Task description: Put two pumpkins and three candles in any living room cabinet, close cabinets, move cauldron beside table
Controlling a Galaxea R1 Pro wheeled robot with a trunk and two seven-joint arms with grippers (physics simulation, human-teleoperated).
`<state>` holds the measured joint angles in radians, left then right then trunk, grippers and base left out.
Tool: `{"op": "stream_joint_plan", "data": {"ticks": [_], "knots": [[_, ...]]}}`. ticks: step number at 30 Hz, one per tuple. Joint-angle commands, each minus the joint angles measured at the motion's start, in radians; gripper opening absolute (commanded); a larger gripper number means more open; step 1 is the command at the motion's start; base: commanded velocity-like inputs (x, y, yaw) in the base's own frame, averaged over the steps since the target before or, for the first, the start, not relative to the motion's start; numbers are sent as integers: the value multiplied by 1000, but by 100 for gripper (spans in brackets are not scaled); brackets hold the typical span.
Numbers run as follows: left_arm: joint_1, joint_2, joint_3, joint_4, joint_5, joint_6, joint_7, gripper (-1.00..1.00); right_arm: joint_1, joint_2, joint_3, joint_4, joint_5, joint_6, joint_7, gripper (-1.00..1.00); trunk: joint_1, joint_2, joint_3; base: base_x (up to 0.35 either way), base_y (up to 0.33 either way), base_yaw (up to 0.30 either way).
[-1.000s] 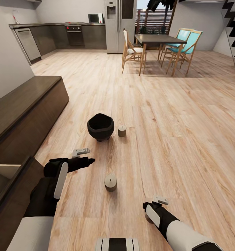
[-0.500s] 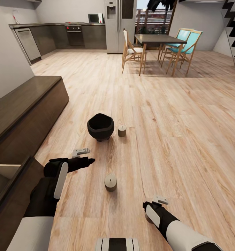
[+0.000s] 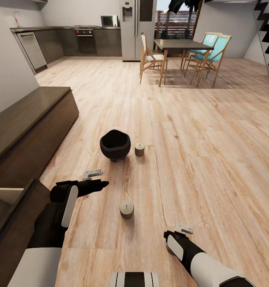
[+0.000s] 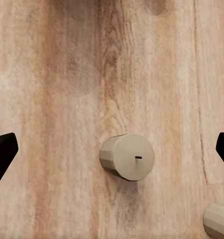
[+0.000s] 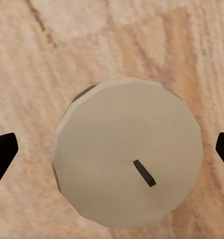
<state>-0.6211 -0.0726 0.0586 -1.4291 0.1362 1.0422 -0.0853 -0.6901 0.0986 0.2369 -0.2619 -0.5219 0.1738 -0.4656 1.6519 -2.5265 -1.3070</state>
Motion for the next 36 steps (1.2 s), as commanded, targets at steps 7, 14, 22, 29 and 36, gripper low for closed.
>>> {"op": "stream_joint_plan", "data": {"ticks": [7, 14, 22, 29, 36], "knots": [[-1, -1, 3, -1, 2, 5, -4, 100, 0, -1, 8, -1, -4, 7, -7, 100, 2, -1, -20, 0, 0, 0], [-1, -1, 3, -1, 2, 5, -4, 100, 0, -2, 8, -1, -4, 7, -7, 100, 2, -1, -20, 0, 0, 0], [-1, -1, 3, -1, 2, 5, -4, 100, 0, -2, 8, -1, -4, 7, -7, 100, 2, -1, -20, 0, 0, 0], [-1, -1, 3, -1, 2, 5, -4, 100, 0, -2, 8, -2, -4, 7, -7, 100, 2, -1, -20, 0, 0, 0], [-1, -1, 3, -1, 2, 5, -4, 100, 0, -1, 8, -1, -4, 5, -2, 100, 2, -1, -20, 0, 0, 0]]}}
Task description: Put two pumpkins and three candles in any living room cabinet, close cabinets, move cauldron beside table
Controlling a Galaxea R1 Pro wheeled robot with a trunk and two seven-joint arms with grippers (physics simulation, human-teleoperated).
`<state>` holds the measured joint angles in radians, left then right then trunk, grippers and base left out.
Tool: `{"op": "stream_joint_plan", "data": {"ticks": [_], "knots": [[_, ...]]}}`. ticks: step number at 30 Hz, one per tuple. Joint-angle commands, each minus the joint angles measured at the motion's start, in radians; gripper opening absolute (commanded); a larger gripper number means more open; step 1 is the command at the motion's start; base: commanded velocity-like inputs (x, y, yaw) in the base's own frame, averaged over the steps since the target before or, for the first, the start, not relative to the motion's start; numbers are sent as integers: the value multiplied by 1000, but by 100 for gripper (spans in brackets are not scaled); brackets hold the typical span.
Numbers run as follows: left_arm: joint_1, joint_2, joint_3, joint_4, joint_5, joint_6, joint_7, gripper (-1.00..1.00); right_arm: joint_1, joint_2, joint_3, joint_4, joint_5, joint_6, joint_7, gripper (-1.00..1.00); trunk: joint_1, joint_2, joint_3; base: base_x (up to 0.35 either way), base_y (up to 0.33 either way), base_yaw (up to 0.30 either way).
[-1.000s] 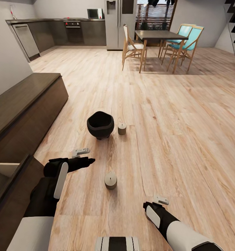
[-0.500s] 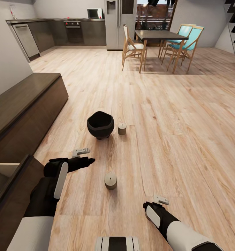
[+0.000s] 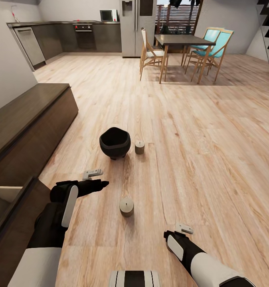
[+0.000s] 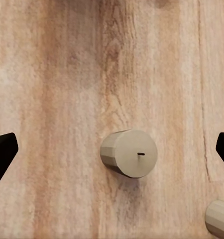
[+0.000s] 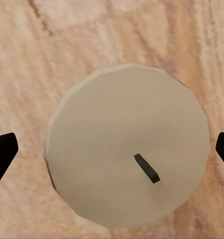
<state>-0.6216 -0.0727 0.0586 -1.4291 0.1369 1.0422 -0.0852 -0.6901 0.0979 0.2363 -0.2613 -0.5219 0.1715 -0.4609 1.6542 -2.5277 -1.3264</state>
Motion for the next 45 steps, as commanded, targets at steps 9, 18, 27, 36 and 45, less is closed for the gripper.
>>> {"op": "stream_joint_plan", "data": {"ticks": [9, 18, 27, 36, 45], "knots": [[0, -1, 3, -1, 1, 5, -4, 100, 0, -3, 5, -1, -3, 7, 20, 100, 0, 0, -1, 0, 0, 0], [0, -1, 3, -1, 1, 5, -4, 100, 0, -5, 5, -1, -3, 6, 23, 100, 0, 0, -1, 0, 0, 0], [-1, -1, 3, -1, 1, 5, -4, 100, 0, -7, 4, 0, -3, 6, 24, 100, 0, 0, -1, 0, 0, 0], [0, -1, 3, -1, 1, 5, -4, 100, 0, -7, 3, 0, -4, 6, 24, 100, 0, -1, -5, 0, 0, 0], [0, -1, 3, -1, 1, 5, -4, 100, 0, -8, 2, 2, -4, 5, 23, 100, 2, -1, -16, 0, 0, 0]]}}
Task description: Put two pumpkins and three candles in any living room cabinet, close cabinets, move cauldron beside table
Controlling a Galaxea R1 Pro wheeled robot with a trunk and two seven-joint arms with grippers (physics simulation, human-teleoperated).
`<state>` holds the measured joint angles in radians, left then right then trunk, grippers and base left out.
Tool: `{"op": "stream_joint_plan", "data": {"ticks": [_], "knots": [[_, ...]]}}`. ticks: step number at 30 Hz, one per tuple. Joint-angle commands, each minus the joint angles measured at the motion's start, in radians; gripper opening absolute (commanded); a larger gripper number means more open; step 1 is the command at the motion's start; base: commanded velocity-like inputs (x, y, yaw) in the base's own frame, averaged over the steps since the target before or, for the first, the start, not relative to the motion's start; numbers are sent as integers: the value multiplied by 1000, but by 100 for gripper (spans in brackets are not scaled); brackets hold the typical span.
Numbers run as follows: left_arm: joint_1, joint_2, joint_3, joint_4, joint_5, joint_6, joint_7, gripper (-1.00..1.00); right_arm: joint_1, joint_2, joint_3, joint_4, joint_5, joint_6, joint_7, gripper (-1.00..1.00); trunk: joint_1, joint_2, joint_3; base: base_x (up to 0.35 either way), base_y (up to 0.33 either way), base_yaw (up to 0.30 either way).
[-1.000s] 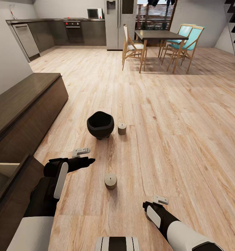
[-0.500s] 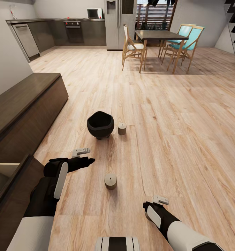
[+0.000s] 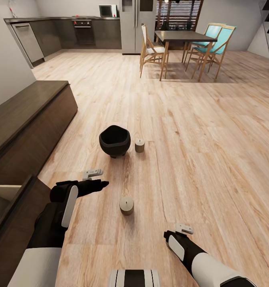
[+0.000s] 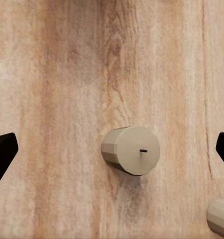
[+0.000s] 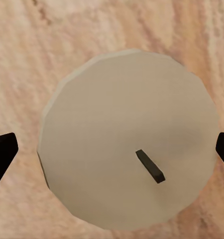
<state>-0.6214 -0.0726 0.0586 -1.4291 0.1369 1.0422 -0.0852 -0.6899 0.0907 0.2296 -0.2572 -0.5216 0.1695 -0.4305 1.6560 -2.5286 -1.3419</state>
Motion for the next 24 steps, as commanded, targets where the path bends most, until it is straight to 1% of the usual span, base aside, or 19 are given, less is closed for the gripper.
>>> {"op": "stream_joint_plan", "data": {"ticks": [1, 24], "knots": [[-1, -1, 3, -1, 1, 5, -4, 100, 0, -1, 8, -2, -5, 7, -7, 100, 0, 0, -1, 0, 0, 0], [-1, -1, 3, -1, 1, 5, -4, 100, 0, -1, 7, -2, -5, -10, -8, 100, 0, 0, -1, 0, 0, 0]]}}
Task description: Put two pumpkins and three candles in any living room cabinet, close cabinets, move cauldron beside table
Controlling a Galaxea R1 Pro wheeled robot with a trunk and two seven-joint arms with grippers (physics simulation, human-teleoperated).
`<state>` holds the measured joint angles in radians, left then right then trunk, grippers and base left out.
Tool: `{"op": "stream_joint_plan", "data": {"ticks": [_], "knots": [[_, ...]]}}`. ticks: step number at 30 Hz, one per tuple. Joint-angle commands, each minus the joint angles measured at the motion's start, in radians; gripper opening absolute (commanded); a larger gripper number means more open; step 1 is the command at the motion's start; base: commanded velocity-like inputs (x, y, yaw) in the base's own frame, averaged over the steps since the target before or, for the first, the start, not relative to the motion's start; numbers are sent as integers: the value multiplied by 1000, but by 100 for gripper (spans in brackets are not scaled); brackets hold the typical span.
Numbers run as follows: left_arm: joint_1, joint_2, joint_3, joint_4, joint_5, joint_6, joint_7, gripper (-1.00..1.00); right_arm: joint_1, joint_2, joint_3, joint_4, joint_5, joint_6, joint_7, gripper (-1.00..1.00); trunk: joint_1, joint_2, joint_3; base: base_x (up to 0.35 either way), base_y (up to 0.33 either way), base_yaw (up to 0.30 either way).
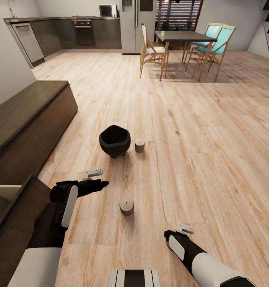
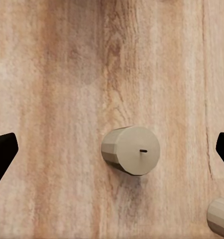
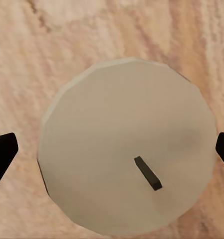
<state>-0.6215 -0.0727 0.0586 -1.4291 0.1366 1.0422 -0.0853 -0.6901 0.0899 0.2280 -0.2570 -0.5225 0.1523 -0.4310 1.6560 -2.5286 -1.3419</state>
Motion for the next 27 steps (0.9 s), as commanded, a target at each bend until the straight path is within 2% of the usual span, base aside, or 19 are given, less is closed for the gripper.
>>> {"op": "stream_joint_plan", "data": {"ticks": [1, 3, 7, 27], "knots": [[0, -1, 3, -1, 1, 5, -4, 100, 0, -1, 8, -2, -4, 7, -7, 100, 0, 0, -1, 0, 0, 0], [0, -1, 2, -1, 1, 5, -4, 100, 0, -1, 7, -2, -5, 7, -7, 100, 0, 0, -1, 0, 0, 0], [0, -1, 3, -1, 1, 5, -4, 100, 0, -1, 6, -2, -5, 7, -7, 100, 2, -1, -16, 0, 0, 0], [-1, -1, 3, -3, 1, 5, -4, 100, 0, -2, 4, -2, -9, 7, -8, 100, 2, -1, -16, 0, 0, 0]]}}
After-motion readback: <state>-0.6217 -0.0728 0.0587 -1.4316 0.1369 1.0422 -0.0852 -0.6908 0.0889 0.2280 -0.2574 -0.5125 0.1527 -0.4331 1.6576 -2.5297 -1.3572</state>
